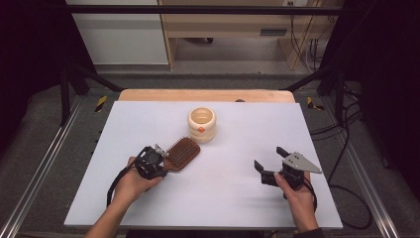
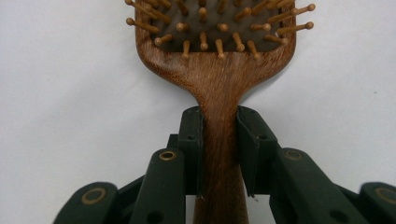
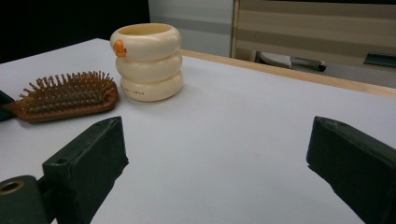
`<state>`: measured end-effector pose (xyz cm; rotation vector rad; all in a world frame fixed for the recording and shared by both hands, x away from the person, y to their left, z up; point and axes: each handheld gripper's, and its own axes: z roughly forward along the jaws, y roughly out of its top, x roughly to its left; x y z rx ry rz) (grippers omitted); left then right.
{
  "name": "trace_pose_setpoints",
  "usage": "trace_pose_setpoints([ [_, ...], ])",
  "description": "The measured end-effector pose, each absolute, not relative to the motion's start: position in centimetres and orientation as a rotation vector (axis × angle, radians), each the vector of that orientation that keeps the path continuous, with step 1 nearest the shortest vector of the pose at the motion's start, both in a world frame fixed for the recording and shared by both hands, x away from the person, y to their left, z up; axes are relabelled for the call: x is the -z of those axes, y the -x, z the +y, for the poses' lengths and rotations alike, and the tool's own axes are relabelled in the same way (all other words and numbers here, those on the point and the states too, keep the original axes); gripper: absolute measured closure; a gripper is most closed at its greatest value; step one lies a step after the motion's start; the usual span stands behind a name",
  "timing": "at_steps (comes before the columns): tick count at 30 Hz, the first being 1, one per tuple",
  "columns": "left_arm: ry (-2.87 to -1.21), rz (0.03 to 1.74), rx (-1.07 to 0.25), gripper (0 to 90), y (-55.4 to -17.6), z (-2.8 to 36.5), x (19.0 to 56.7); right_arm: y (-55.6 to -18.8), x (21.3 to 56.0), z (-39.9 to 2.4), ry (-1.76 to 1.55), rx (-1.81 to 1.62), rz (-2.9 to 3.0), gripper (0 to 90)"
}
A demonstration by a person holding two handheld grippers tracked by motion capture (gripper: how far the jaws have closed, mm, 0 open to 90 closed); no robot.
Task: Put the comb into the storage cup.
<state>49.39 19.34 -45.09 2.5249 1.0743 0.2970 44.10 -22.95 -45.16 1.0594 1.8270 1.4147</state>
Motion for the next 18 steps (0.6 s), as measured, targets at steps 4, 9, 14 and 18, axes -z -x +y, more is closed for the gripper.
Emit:
trace_pose_setpoints([
  [4,-2.528,1.086,-0.259,71.9,-49.70,19.42,45.03,-44.11,45.18,-22.90,-1.058,-1.415,1.829,5.0],
  [9,-2.535,1.102,-0.243,70.6,-49.91,19.28,44.97,-44.12,45.19,-22.89,-1.061,-1.415,1.830,5.0],
  [14,-2.543,1.108,-0.249,65.3,-49.95,18.77,45.00,-44.13,45.21,-22.86,-1.059,-1.413,1.835,5.0],
  [18,-2.548,1.109,-0.261,65.4,-49.98,18.61,44.99,-44.13,45.21,-22.88,-1.057,-1.414,1.835,5.0],
])
